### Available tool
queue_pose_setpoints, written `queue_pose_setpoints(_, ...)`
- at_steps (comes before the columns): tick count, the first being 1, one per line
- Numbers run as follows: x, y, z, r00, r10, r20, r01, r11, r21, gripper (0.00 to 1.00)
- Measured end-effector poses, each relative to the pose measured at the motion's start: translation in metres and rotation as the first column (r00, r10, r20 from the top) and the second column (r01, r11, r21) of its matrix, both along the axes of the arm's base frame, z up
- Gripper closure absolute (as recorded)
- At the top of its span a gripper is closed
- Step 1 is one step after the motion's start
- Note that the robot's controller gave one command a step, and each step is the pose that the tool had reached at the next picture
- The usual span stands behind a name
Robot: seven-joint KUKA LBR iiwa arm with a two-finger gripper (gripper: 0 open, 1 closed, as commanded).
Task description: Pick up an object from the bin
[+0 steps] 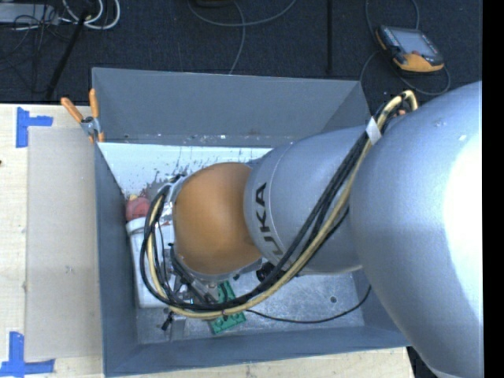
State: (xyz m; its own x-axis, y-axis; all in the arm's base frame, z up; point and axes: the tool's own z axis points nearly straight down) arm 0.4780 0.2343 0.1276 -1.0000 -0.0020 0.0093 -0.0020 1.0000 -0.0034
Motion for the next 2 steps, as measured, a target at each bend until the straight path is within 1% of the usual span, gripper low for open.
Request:
queue_pose_setpoints(1, 0.0273, -0.0103, -0.0490, 0.998, -0.053, 0.021, 0.053, 0.999, 0.011, 0.00)
queue_pose_setpoints(2, 0.0233, -0.0100, -0.0485, 0.999, -0.053, 0.006, 0.053, 0.999, 0.006, 1.00)
